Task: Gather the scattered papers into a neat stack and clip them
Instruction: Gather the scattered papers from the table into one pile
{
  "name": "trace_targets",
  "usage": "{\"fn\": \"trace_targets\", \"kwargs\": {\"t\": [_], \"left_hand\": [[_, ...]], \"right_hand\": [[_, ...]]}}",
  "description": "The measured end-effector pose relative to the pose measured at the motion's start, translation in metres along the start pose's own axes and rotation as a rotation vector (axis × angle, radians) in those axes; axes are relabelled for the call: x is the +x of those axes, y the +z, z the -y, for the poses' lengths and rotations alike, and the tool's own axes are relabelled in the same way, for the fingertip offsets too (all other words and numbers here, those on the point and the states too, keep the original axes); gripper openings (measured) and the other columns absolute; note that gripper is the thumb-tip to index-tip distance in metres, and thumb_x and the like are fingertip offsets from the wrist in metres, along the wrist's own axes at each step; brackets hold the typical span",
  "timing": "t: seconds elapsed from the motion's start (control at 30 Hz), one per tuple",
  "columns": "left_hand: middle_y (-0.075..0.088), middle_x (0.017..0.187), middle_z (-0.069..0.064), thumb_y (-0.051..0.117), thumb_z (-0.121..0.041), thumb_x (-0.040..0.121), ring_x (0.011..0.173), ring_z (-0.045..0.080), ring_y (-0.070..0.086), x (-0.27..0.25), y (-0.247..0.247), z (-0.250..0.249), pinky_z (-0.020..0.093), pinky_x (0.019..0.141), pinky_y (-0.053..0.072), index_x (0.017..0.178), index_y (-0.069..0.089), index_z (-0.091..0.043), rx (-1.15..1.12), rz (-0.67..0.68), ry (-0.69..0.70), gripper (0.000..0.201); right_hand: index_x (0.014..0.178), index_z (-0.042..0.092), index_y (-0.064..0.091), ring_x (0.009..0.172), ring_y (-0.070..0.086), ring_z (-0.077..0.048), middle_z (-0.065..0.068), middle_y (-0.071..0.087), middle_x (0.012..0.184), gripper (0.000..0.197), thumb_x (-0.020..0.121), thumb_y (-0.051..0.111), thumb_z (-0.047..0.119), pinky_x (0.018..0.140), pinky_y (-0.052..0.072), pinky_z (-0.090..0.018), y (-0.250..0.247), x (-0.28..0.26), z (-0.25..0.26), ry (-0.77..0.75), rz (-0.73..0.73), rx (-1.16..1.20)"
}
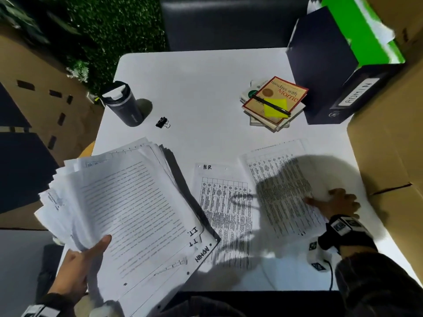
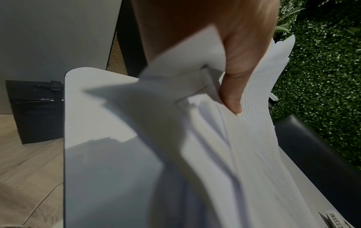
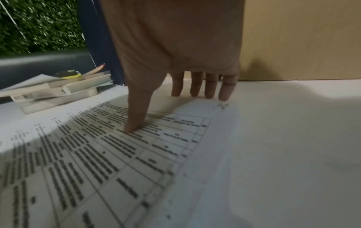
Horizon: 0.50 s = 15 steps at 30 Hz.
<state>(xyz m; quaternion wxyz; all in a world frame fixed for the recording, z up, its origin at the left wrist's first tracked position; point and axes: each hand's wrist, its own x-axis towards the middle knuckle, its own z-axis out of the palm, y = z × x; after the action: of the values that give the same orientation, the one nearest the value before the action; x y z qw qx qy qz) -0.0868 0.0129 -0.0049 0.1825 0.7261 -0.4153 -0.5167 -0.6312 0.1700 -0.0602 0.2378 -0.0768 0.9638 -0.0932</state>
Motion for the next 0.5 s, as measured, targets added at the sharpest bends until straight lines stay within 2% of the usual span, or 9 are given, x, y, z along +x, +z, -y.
{"fn": "trace_targets", "kwargs": {"t": [0.03, 0.07, 0.13, 0.2, 0.23, 0.33, 0.4, 0.43, 0.5], "left_hand": [[0.061, 0.083, 0.010, 0.084, -0.054, 0.054, 0.079, 0.024, 0.058, 0.000, -0.001, 0.000, 0.045, 0.077, 0.047, 0.087, 0.059, -0.010, -0.020, 0.000, -0.016, 0.060], [0.065, 0.088, 0.010, 0.083, -0.048, 0.063, 0.084, 0.026, 0.061, 0.001, -0.003, 0.002, 0.045, 0.081, 0.047, 0.090, 0.061, -0.008, -0.047, -0.014, -0.017, 0.053], [0.067, 0.092, 0.018, 0.075, -0.029, 0.079, 0.087, 0.029, 0.062, -0.004, -0.004, 0.000, 0.043, 0.082, 0.048, 0.105, 0.063, 0.003, -0.061, -0.019, -0.008, 0.043], [0.068, 0.086, 0.028, 0.075, -0.029, 0.078, 0.081, 0.030, 0.061, -0.003, -0.009, 0.003, 0.042, 0.077, 0.047, 0.101, 0.064, 0.009, -0.018, -0.028, -0.004, 0.046], [0.069, 0.087, 0.027, 0.077, -0.031, 0.076, 0.081, 0.030, 0.061, -0.005, -0.010, 0.001, 0.043, 0.077, 0.047, 0.100, 0.064, 0.009, -0.015, -0.028, -0.026, 0.049], [0.069, 0.106, 0.021, 0.079, -0.029, 0.072, 0.098, 0.032, 0.061, 0.002, -0.020, 0.004, 0.047, 0.091, 0.048, 0.114, 0.061, 0.001, -0.061, -0.050, -0.030, 0.054], [0.067, 0.116, 0.014, 0.080, -0.024, 0.073, 0.108, 0.033, 0.059, 0.004, -0.025, -0.001, 0.051, 0.099, 0.043, 0.125, 0.056, -0.009, -0.123, -0.019, -0.015, 0.059], [0.066, 0.116, 0.013, 0.079, -0.023, 0.073, 0.108, 0.033, 0.059, 0.006, -0.027, -0.005, 0.052, 0.100, 0.043, 0.125, 0.056, -0.010, -0.138, 0.000, -0.020, 0.059], [0.067, 0.104, 0.014, 0.078, -0.023, 0.075, 0.097, 0.030, 0.059, 0.009, -0.034, -0.009, 0.050, 0.098, 0.044, 0.116, 0.060, -0.009, -0.126, -0.020, -0.006, 0.046]], "right_hand": [[0.130, 0.006, 0.039, 0.128, 0.031, -0.042, -0.025, 0.035, 0.136, 0.096, 0.057, 0.087, 0.045, 0.102, 0.029, -0.059, 0.001, 0.001, -0.002, -0.017, -0.017, 0.026], [0.132, 0.007, 0.037, 0.128, 0.031, -0.043, -0.024, 0.035, 0.137, 0.098, 0.056, 0.087, 0.044, 0.101, 0.030, -0.060, 0.000, 0.000, -0.003, -0.019, -0.024, 0.036], [0.134, 0.008, 0.036, 0.126, 0.034, -0.043, -0.023, 0.037, 0.136, 0.101, 0.056, 0.087, 0.047, 0.101, 0.032, -0.061, -0.002, 0.000, -0.005, -0.016, -0.015, 0.025], [0.134, 0.006, 0.038, 0.125, 0.039, -0.044, -0.023, 0.043, 0.135, 0.101, 0.057, 0.085, 0.051, 0.103, 0.033, -0.059, -0.004, 0.004, -0.009, 0.011, 0.025, 0.025], [0.134, 0.004, 0.040, 0.124, 0.042, -0.045, -0.025, 0.047, 0.135, 0.102, 0.057, 0.084, 0.053, 0.104, 0.034, -0.057, -0.003, 0.006, -0.013, 0.025, 0.058, 0.039], [0.127, -0.003, 0.052, 0.113, 0.053, -0.045, -0.030, 0.057, 0.125, 0.099, 0.052, 0.071, 0.059, 0.098, 0.042, -0.049, -0.002, -0.008, -0.018, 0.023, 0.113, 0.157], [0.114, -0.007, 0.058, 0.100, 0.057, -0.043, -0.032, 0.061, 0.114, 0.083, 0.057, 0.058, 0.052, 0.087, 0.043, -0.047, -0.006, -0.027, -0.015, -0.039, -0.006, 0.311], [0.110, -0.007, 0.058, 0.096, 0.057, -0.042, -0.032, 0.062, 0.110, 0.075, 0.061, 0.055, 0.049, 0.083, 0.042, -0.046, -0.007, -0.035, -0.013, -0.080, -0.084, 0.393], [0.106, -0.002, 0.059, 0.095, 0.058, -0.040, -0.028, 0.061, 0.101, 0.062, 0.067, 0.058, 0.045, 0.078, 0.044, -0.040, -0.014, -0.054, -0.008, -0.174, -0.209, 0.578]]}}
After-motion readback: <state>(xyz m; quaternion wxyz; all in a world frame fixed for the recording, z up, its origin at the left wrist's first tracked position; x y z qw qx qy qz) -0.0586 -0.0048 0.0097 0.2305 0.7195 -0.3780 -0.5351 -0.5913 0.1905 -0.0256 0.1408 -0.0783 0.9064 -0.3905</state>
